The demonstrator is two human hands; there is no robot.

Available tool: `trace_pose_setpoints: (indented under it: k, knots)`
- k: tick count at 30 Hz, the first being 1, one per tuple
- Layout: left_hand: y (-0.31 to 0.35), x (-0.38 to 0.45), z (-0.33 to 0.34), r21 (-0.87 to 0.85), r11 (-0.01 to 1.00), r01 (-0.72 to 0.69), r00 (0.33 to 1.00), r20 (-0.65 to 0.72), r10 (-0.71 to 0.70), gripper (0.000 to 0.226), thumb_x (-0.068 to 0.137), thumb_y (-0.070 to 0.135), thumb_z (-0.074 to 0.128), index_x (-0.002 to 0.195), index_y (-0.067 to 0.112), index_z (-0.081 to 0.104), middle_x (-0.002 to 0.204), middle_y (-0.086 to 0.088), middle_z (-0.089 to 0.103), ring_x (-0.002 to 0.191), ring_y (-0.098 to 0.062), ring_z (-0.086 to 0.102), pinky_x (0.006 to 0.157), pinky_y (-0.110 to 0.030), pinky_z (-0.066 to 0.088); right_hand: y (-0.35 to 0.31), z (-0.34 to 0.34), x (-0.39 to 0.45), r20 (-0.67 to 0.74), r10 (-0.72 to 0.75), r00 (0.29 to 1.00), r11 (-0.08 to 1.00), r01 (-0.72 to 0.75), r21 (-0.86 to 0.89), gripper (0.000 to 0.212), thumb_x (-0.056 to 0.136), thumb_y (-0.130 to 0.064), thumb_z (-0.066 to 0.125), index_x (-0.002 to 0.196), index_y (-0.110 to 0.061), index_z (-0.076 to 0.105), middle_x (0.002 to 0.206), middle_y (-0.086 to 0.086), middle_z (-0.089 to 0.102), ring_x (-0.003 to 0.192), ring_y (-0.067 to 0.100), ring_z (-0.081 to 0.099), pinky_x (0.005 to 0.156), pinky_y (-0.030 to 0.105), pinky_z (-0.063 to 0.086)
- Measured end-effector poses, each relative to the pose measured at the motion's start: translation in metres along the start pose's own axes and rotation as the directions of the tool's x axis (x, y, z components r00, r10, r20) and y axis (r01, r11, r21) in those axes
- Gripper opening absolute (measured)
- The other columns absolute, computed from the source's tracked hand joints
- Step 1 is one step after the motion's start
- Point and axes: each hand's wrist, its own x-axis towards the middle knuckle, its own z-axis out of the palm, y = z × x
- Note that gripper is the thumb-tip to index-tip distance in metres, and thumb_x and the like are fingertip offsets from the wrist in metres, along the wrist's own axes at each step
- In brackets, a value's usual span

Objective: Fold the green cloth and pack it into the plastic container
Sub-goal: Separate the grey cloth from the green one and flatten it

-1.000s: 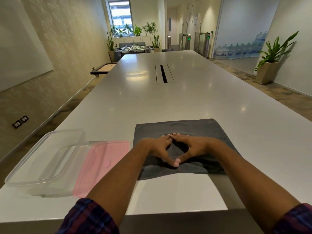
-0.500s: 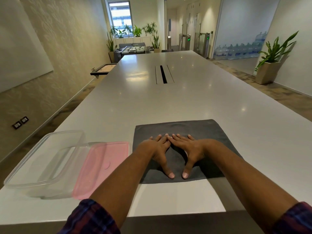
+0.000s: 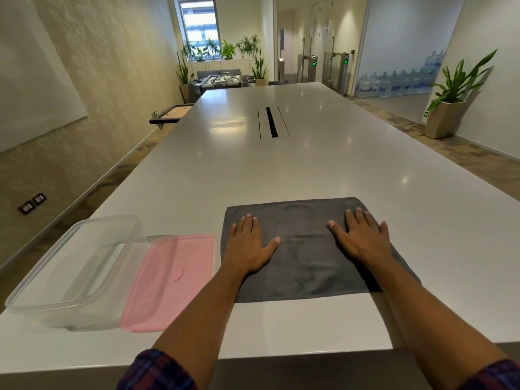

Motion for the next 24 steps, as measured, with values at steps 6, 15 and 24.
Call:
trace_pose_setpoints:
  k: [6,15,24]
  knots:
    - [0.006,0.009,-0.006,0.036,0.999,-0.027,1.0,0.001,0.027,0.088,0.098,0.067,0.023,0.162,0.008,0.01,0.171,-0.01,0.003,0.158,-0.026,-0.002,0.126,-0.047,-0.009,-0.016,-0.004,0.004,-0.026,-0.064,0.998,0.998,0.063,-0.019,0.078,0.102,-0.066,0.02,0.164,-0.018,0.013,0.172,0.007,0.008,0.158,0.025,0.004,0.127,0.05,0.003]
    - [0.016,0.042,-0.013,-0.071,0.996,-0.055,0.998,-0.044,0.052,0.067,0.104,0.049,0.032,0.162,0.015,0.02,0.17,-0.004,0.014,0.157,-0.024,0.007,0.127,-0.049,-0.002,-0.104,-0.005,0.029,0.09,-0.501,0.86,0.865,0.501,0.027,0.05,0.106,-0.04,0.044,0.154,-0.026,0.041,0.164,-0.002,0.035,0.149,0.021,0.037,0.116,0.045,0.036]
    - [-0.001,0.038,-0.001,-0.068,0.987,0.146,0.982,-0.109,-0.153,0.086,0.095,0.068,0.033,0.16,0.013,0.025,0.169,-0.009,0.019,0.157,-0.024,0.01,0.128,-0.044,0.002,-0.058,0.004,0.063,0.113,-0.239,0.964,0.969,0.244,-0.03,0.079,0.1,-0.071,0.018,0.163,-0.023,0.019,0.171,0.003,0.013,0.158,0.023,0.011,0.127,0.048,0.008]
